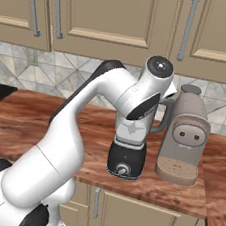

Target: Close the lid blender by securely placing the lid on top.

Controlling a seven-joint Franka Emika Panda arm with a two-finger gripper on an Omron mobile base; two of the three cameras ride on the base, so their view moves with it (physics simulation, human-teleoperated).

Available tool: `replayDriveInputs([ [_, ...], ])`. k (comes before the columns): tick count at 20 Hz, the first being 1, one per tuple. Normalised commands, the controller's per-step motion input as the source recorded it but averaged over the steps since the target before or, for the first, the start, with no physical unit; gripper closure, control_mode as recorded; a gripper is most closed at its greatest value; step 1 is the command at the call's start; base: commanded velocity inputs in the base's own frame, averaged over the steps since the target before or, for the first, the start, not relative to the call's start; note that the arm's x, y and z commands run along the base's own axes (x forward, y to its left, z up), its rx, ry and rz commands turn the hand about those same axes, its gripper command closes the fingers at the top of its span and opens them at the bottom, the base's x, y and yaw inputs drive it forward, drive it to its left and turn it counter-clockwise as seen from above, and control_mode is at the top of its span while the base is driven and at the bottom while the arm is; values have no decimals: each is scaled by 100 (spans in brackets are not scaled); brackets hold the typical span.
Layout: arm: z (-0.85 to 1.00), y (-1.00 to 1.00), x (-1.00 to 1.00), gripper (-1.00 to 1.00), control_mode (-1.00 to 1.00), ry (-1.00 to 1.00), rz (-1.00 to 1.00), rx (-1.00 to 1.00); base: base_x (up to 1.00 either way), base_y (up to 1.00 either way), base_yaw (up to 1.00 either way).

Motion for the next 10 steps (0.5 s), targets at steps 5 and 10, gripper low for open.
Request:
replayDriveInputs([
  [5,0,0,-10,-100,-100,-3,1,0,0,0,0],
  [10,1,0,-27,-100,-100,-15,0,0,0,0,0],
])
